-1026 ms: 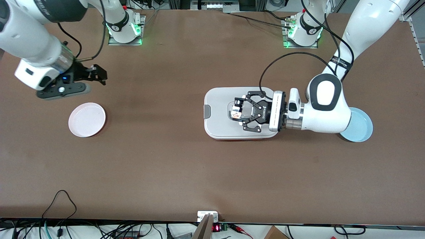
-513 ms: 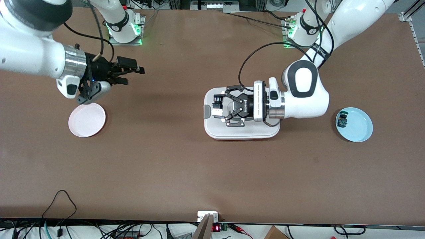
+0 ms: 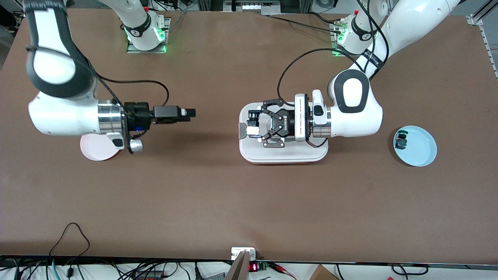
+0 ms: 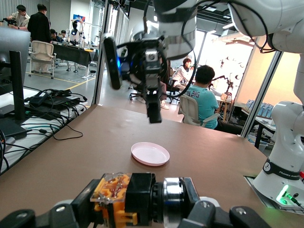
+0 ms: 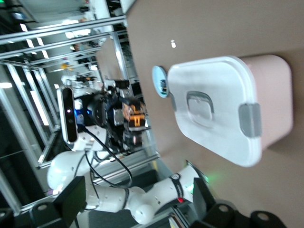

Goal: Transfer orange switch to right arm and place
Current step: 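Reach the right gripper toward the switch held by the left gripper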

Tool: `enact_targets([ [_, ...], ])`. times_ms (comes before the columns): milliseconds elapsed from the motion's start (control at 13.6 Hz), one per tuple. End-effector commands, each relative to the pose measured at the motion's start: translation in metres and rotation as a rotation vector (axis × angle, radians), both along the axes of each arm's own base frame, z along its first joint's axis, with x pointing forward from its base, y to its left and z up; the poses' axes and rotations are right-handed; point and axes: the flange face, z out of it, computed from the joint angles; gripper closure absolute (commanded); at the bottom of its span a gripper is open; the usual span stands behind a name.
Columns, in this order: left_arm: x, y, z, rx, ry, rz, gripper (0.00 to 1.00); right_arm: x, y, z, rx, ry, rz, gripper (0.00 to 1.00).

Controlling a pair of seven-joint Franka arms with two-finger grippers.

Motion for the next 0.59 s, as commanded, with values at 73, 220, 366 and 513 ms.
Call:
enact_targets([
  [73, -0.006, 0.003, 0.007, -0.010, -0.018, 0.012, 1.00, 0.013, 0.041, -0.040, 0.135, 0.034, -0.116, 0.00],
  [220, -0.006, 0.002, 0.006, -0.011, -0.017, 0.010, 1.00, 0.006, 0.074, -0.053, 0.170, 0.052, -0.165, 0.00],
  [366, -0.006, 0.002, 0.007, -0.011, -0.018, 0.010, 1.00, -0.012, 0.109, -0.068, 0.159, 0.060, -0.232, 0.00],
  [513, -0.006, 0.001, 0.007, -0.013, -0.018, 0.010, 1.00, -0.022, 0.122, -0.070, 0.149, 0.064, -0.243, 0.00],
])
